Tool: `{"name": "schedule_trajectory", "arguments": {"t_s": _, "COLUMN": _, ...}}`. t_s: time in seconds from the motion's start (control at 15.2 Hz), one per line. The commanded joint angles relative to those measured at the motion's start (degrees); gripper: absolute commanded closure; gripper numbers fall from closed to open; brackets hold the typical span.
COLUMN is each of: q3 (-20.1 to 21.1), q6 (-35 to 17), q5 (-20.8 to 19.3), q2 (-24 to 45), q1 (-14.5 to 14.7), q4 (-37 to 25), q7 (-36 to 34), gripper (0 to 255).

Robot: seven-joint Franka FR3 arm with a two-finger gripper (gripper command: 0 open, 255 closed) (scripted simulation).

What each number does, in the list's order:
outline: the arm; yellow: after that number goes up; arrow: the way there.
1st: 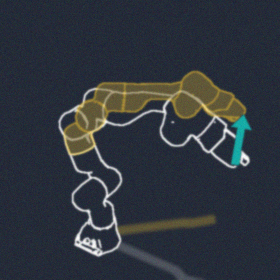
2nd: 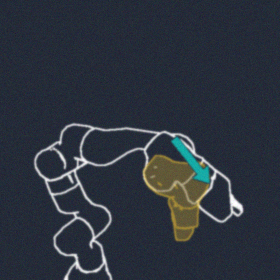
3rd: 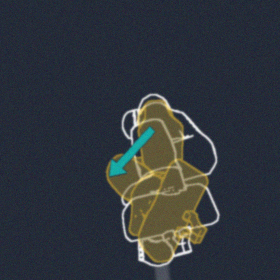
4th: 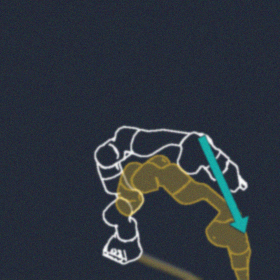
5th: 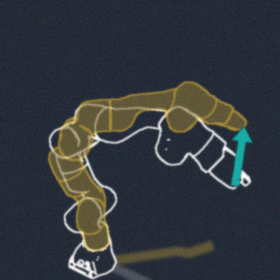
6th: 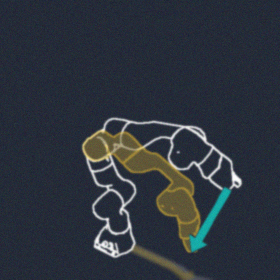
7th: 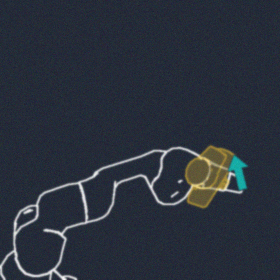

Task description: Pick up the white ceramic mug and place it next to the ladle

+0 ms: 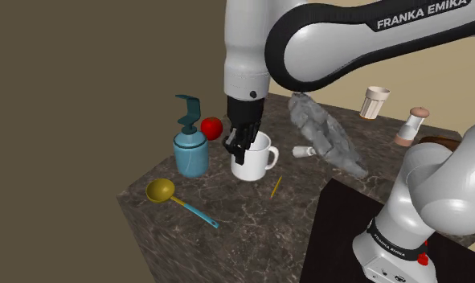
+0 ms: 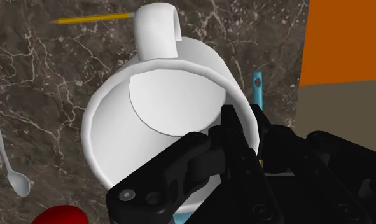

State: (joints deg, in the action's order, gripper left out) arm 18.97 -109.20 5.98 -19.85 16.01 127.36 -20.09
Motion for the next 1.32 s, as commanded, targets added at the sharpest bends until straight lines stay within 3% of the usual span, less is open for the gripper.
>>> {"name": "schedule_trajectory", "arguments": {"t_s": 0.0, "q3": 0.15, "q6": -1.70, "q5": 0.00, "q2": 0.33, "q1": 0.02, "q4": 1.33, "q7": -0.04, "gripper": 255}}
{"name": "schedule_trajectory", "arguments": {"t_s": 1.25, "q3": 1.83, "q6": -17.16, "q5": -0.66, "q2": 5.63, "q1": -0.03, "q4": 11.64, "q7": -1.07, "gripper": 255}}
